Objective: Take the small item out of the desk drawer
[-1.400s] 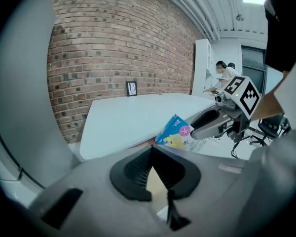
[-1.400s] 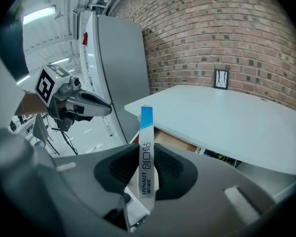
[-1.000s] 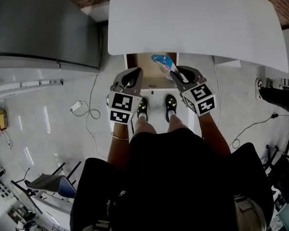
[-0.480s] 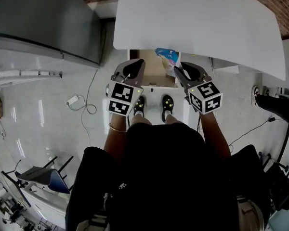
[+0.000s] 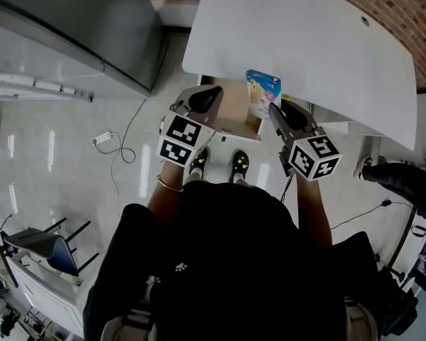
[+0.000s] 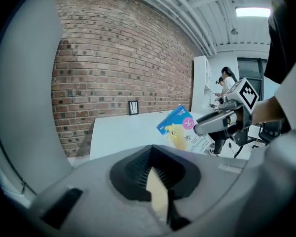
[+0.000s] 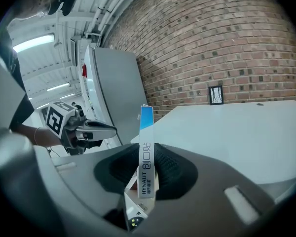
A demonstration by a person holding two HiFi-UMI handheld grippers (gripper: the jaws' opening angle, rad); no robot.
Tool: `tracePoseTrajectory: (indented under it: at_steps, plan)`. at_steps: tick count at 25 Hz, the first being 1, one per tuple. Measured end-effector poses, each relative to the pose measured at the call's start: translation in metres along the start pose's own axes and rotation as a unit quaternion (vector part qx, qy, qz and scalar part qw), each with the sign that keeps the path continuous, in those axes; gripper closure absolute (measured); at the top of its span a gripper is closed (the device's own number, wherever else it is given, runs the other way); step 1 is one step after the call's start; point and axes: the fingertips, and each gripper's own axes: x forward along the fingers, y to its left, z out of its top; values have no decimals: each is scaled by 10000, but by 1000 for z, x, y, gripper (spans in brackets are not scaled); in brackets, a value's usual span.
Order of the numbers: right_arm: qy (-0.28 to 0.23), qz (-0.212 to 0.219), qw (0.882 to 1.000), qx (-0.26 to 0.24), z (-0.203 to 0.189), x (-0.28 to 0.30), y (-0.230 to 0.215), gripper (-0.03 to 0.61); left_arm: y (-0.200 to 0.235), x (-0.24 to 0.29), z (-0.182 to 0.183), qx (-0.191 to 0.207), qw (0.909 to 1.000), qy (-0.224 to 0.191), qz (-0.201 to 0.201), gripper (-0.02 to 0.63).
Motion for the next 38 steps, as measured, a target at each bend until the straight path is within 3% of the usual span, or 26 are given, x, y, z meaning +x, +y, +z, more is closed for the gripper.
tracePoseTrajectory:
  at_steps: [16, 38]
  plan:
    - [-267, -3, 9995, 139, 15, -13, 9, 472, 3, -10, 17, -22, 9995, -306, -117, 615]
    - [-283, 117, 9992, 242, 15, -18, 12, 474, -3, -9, 19, 32, 9996, -269, -125, 615]
